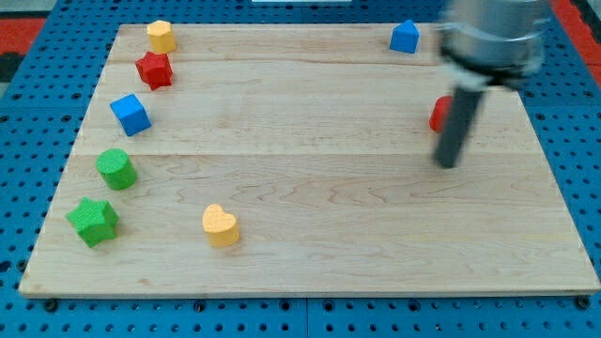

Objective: Move the red circle to the bottom center

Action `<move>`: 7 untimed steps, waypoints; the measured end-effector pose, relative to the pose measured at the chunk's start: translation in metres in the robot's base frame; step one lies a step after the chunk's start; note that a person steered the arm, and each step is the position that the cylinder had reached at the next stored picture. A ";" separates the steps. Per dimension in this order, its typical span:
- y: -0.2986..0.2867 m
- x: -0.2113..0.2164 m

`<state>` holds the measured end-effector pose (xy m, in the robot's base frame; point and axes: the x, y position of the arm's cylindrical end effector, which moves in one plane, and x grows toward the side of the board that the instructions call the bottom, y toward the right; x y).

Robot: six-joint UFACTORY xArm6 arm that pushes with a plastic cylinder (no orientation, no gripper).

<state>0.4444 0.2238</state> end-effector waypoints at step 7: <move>-0.265 0.022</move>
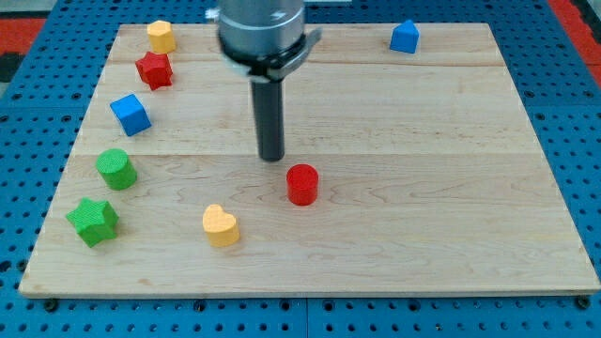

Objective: Move the red circle to the bottom center

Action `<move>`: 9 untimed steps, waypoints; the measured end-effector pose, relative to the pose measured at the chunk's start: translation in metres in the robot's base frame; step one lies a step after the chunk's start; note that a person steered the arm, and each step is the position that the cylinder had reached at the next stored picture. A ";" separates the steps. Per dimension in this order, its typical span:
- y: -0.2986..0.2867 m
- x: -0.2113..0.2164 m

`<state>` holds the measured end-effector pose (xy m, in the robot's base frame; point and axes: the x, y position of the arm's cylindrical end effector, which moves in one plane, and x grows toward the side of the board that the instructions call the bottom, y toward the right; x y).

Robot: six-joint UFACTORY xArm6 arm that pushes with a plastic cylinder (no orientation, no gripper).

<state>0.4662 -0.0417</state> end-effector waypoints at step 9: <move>0.119 -0.209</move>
